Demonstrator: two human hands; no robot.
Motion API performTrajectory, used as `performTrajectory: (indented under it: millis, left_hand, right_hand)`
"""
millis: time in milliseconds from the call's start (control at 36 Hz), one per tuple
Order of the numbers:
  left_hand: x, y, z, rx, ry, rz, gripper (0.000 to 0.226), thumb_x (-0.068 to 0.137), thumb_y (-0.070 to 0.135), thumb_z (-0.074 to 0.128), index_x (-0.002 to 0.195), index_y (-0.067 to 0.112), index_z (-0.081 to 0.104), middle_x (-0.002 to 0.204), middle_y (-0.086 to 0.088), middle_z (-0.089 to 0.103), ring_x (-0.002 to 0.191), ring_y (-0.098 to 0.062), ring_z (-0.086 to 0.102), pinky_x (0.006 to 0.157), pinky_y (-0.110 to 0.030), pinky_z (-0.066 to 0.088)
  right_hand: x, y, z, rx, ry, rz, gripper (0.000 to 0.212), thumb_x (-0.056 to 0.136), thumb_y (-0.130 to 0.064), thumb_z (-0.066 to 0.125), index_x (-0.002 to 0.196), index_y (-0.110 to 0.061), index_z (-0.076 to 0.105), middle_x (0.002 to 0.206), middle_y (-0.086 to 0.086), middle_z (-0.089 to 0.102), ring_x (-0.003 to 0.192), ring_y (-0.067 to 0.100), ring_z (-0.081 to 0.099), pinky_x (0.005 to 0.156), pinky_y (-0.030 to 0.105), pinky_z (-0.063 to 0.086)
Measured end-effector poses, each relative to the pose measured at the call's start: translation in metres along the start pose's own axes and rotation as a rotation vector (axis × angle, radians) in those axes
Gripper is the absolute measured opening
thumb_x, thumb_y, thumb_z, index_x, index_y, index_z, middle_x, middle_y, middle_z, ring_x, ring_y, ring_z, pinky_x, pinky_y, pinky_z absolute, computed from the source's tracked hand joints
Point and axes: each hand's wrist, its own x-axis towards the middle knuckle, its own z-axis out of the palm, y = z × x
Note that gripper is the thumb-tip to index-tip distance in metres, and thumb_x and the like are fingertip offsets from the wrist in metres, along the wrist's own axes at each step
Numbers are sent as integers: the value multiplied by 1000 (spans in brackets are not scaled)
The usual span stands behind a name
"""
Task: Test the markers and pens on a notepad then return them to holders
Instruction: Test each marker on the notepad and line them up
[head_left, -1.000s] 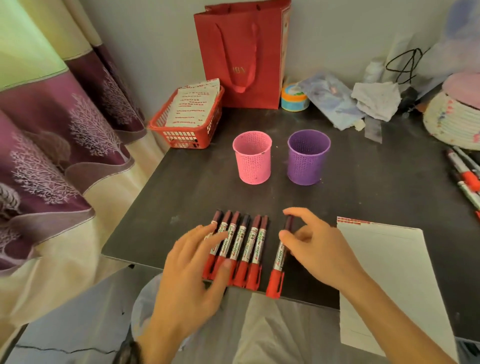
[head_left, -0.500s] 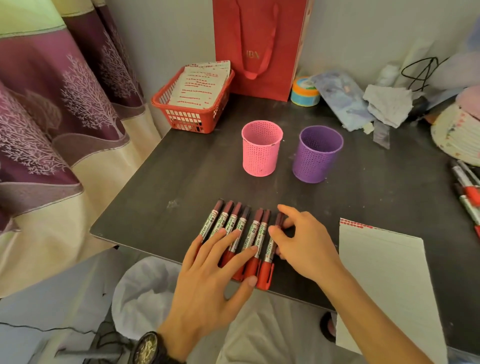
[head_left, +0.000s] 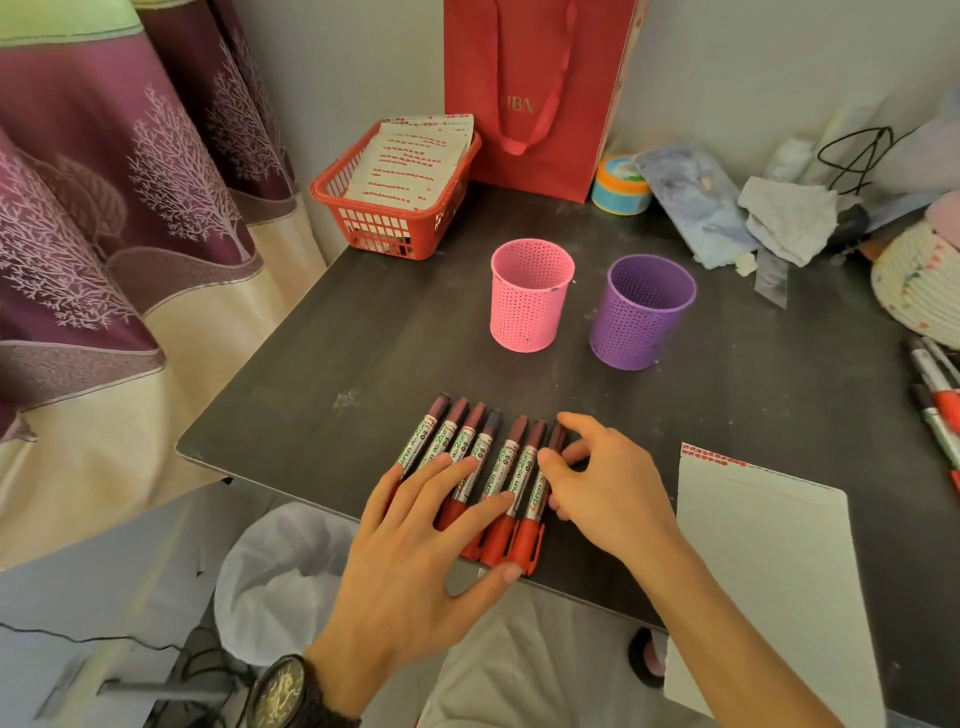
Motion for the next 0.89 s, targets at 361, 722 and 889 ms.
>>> performTrajectory:
  millis: [361, 722, 889]
  left_hand:
    - [9, 7, -14, -18, -18, 39, 51, 90, 68, 49, 133, 41, 56, 148, 10, 44, 142, -13, 36, 118, -47, 23]
    - [119, 101, -4, -73, -133, 262, 49, 91, 64, 40, 134, 43, 51, 143, 15, 46, 135, -9, 41, 114, -33, 26]
    - [195, 179, 50, -114, -333, 393, 46, 95, 60, 42, 139, 45, 41, 146, 17, 39, 134, -8, 37, 112, -29, 29]
  right_hand:
    - [-12, 8, -16, 153, -29, 28, 56, 95, -49, 61, 145, -38, 40, 90, -13, 68, 82, 9, 71, 88, 41, 60]
    - [-72, 150, -119, 201, 515, 51, 18, 89, -42, 64, 103, -53, 60, 96, -29, 65, 93, -8, 63, 73, 8, 49]
    - [-88, 218, -141, -241, 484, 195, 50, 92, -51, 60, 138, -31, 58, 145, -11, 53, 140, 12, 39, 113, 39, 38]
